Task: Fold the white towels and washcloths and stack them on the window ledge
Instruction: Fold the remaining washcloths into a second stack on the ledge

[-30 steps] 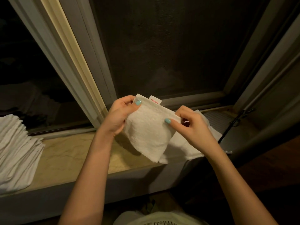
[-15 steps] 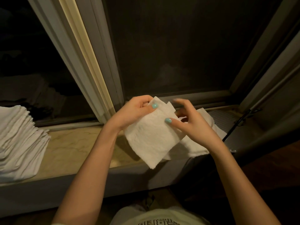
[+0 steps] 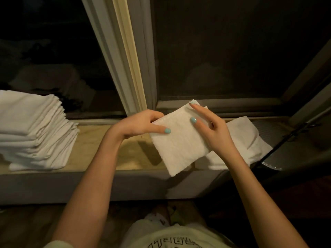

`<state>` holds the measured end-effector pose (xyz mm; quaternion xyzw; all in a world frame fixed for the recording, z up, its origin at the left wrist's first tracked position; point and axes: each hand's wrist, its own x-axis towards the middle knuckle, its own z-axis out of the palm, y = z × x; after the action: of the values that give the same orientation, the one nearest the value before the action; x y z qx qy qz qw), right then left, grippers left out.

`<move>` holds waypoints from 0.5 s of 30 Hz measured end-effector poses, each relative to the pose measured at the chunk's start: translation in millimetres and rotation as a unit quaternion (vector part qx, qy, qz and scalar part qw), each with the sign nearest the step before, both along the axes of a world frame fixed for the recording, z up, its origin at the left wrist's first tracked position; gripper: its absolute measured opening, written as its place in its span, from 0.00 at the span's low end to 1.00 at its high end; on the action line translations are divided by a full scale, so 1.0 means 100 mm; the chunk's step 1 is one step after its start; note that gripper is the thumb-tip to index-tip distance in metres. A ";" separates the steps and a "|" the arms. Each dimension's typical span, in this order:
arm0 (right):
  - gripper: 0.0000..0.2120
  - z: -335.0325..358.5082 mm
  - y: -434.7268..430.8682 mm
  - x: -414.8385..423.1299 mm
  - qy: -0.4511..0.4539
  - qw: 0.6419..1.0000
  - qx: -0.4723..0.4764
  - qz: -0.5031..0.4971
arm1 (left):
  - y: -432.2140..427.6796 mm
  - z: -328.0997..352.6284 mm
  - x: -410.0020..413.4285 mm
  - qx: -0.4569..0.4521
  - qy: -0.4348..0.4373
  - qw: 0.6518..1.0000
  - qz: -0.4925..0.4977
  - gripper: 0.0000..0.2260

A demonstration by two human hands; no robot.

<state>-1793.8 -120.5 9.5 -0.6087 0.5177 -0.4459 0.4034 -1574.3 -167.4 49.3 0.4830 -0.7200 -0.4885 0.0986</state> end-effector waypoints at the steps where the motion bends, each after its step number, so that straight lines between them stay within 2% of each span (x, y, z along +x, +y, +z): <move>1: 0.15 -0.01 0.00 0.03 -0.005 1.000 0.005 0.003 | 0.01 -0.01 0.05 -0.002 0.012 1.000 0.015 0.07; 7: 0.11 -0.03 -0.01 0.18 -0.007 1.000 0.006 0.017 | 0.09 -0.18 0.23 -0.059 0.100 0.979 0.165 0.08; 11: 0.20 0.03 0.04 0.31 -0.005 0.990 0.082 0.113 | 0.12 -0.24 0.42 -0.135 0.119 0.952 0.246 0.08; 13: 0.21 0.04 0.05 0.45 0.010 0.989 0.083 0.125 | 0.15 -0.22 0.57 -0.129 0.140 0.949 0.252 0.07; 15: 0.18 0.04 0.06 0.61 0.018 0.992 0.047 0.116 | 0.19 -0.17 0.76 -0.076 0.199 0.954 0.212 0.12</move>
<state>-1732.4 -114.1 13.7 -0.6528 0.4708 -0.3604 0.4715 -1498.2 -148.3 32.3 0.5087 -0.6018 -0.4866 0.3772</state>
